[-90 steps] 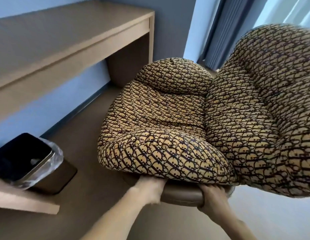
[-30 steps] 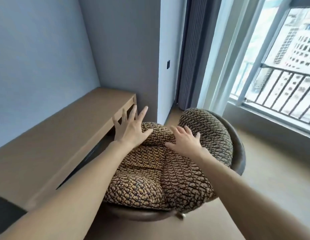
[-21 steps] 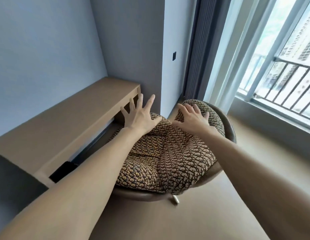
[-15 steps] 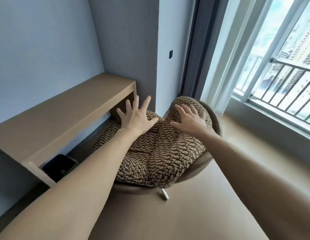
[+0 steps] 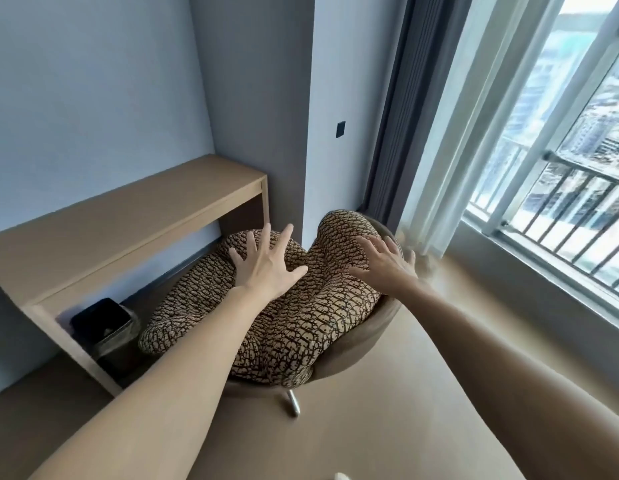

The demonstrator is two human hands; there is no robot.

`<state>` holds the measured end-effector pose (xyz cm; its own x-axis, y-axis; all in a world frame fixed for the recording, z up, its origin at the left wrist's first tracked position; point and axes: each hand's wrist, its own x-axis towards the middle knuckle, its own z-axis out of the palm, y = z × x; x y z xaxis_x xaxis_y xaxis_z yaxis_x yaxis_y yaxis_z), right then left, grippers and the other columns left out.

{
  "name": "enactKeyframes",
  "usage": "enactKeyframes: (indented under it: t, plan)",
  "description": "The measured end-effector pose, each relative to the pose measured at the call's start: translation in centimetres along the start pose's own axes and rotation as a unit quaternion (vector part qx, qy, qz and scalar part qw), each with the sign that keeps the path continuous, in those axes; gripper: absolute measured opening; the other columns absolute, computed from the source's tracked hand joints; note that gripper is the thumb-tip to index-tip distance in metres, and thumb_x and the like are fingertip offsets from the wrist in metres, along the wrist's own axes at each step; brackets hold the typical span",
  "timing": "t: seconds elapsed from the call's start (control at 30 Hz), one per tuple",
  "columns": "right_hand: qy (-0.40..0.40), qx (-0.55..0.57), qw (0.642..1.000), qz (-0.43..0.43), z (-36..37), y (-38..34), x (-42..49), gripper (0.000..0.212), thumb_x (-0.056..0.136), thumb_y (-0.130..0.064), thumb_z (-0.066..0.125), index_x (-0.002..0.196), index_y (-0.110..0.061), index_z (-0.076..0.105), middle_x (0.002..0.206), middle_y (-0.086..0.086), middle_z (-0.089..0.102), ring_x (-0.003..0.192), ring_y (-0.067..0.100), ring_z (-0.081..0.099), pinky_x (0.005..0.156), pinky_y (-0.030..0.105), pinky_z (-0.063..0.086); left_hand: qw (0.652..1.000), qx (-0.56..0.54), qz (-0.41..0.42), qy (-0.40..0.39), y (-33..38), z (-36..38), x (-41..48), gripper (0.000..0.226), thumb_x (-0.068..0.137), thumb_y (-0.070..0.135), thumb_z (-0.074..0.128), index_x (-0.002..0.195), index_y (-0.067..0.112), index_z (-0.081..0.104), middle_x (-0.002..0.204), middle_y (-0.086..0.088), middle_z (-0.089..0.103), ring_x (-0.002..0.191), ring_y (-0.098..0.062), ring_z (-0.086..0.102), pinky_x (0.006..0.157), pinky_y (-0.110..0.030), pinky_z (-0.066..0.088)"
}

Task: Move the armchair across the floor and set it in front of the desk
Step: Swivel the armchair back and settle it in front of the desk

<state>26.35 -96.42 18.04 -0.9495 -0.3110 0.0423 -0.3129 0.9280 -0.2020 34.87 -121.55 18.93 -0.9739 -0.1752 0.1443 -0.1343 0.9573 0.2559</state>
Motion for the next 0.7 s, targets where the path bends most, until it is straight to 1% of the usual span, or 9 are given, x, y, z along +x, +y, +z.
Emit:
enactKeyframes:
  t: [0.1, 0.23, 0.37, 0.43, 0.5, 0.53, 0.6, 0.67, 0.7]
  plan:
    - [-0.013, -0.008, 1.0, -0.005, 0.6, 5.0, 3.8, 0.082, 0.087, -0.073, 0.05, 0.155, -0.045, 0.015, 0.168, -0.007, 0.014, 0.155, 0.022, 0.003, 0.115, 0.076, 0.007, 1.0, 0.007, -0.017, 0.002, 2.7, 3.0, 3.1, 0.095, 0.085, 0.075, 0.051, 0.157, 0.045, -0.002, 0.171, -0.006, 0.002, 0.154, -0.041, 0.005, 0.114, -0.076, 0.011]
    - [-0.047, 0.005, 0.999, -0.009, 3.1, 12.0, 10.3, 0.082, 0.088, -0.068, 0.055, 0.155, -0.044, 0.014, 0.168, -0.003, 0.012, 0.155, 0.025, 0.004, 0.114, 0.078, 0.009, 0.999, 0.012, -0.044, -0.005, 6.4, 8.4, 9.2, 0.098, 0.086, 0.071, 0.054, 0.157, 0.043, -0.007, 0.171, -0.007, 0.002, 0.155, -0.04, 0.004, 0.115, -0.076, 0.009]
    - [-0.148, -0.013, 0.988, -0.034, 7.2, 17.9, 15.5, 0.085, 0.088, -0.062, 0.061, 0.155, -0.043, 0.012, 0.169, -0.003, 0.008, 0.154, 0.028, 0.003, 0.114, 0.076, 0.016, 0.995, -0.003, -0.097, -0.02, 10.5, 12.5, 15.2, 0.097, 0.087, 0.07, 0.054, 0.157, 0.044, -0.007, 0.172, -0.008, 0.001, 0.155, -0.04, 0.003, 0.116, -0.074, 0.007]
    - [-0.218, -0.034, 0.974, -0.053, 9.2, 20.3, 17.6, 0.094, 0.084, -0.058, 0.068, 0.156, -0.042, 0.01, 0.169, -0.003, 0.003, 0.154, 0.03, -0.001, 0.114, 0.076, 0.016, 0.993, -0.006, -0.114, -0.007, 12.2, 13.5, 17.8, 0.096, 0.087, 0.07, 0.055, 0.157, 0.045, -0.006, 0.171, -0.008, 0.001, 0.155, -0.04, 0.003, 0.116, -0.074, 0.006]
    - [-0.275, -0.068, 0.955, -0.084, 10.9, 21.9, 19.1, 0.105, 0.079, -0.053, 0.077, 0.156, -0.042, 0.007, 0.169, -0.002, 0.001, 0.154, 0.033, -0.001, 0.113, 0.077, 0.017, 0.991, 0.0, -0.131, 0.005, 13.1, 13.6, 19.5, 0.096, 0.087, 0.07, 0.055, 0.157, 0.045, -0.006, 0.171, -0.009, 0.003, 0.155, -0.04, 0.005, 0.116, -0.074, 0.007]
    - [-0.299, -0.085, 0.944, -0.107, 11.8, 22.6, 19.8, 0.108, 0.078, -0.048, 0.08, 0.156, -0.043, 0.005, 0.169, -0.001, 0.001, 0.154, 0.033, 0.003, 0.113, 0.078, 0.017, 0.99, 0.005, -0.142, 0.013, 13.3, 13.6, 20.2, 0.097, 0.087, 0.07, 0.056, 0.157, 0.045, -0.005, 0.171, -0.009, 0.003, 0.155, -0.04, 0.005, 0.116, -0.074, 0.007]
    - [-0.334, -0.127, 0.921, -0.156, 13.4, 23.4, 20.8, 0.114, 0.078, -0.042, 0.083, 0.155, -0.046, 0.0, 0.169, 0.002, 0.003, 0.151, 0.031, 0.022, 0.114, 0.076, 0.018, 0.986, 0.012, -0.164, 0.026, 13.5, 13.6, 21.3, 0.096, 0.087, 0.069, 0.057, 0.158, 0.044, -0.003, 0.171, -0.009, 0.004, 0.155, -0.039, 0.006, 0.116, -0.074, 0.007]
    - [-0.333, -0.162, 0.909, -0.193, 14.7, 24.0, 21.2, 0.118, 0.076, -0.044, 0.084, 0.155, -0.048, -0.004, 0.168, 0.003, 0.008, 0.14, 0.029, 0.045, 0.114, 0.07, 0.023, 0.983, 0.02, -0.182, 0.035, 13.4, 13.9, 21.7, 0.096, 0.086, 0.07, 0.057, 0.158, 0.044, -0.002, 0.171, -0.009, 0.005, 0.155, -0.04, 0.007, 0.117, -0.074, 0.006]
    - [-0.315, -0.17, 0.91, -0.209, 15.4, 24.3, 21.4, 0.119, 0.075, -0.045, 0.084, 0.154, -0.049, -0.005, 0.166, 0.003, 0.013, 0.134, 0.028, 0.051, 0.113, 0.066, 0.027, 0.98, 0.027, -0.192, 0.039, 13.4, 14.3, 21.6, 0.097, 0.086, 0.07, 0.057, 0.158, 0.044, -0.002, 0.171, -0.009, 0.006, 0.155, -0.04, 0.008, 0.117, -0.074, 0.005]
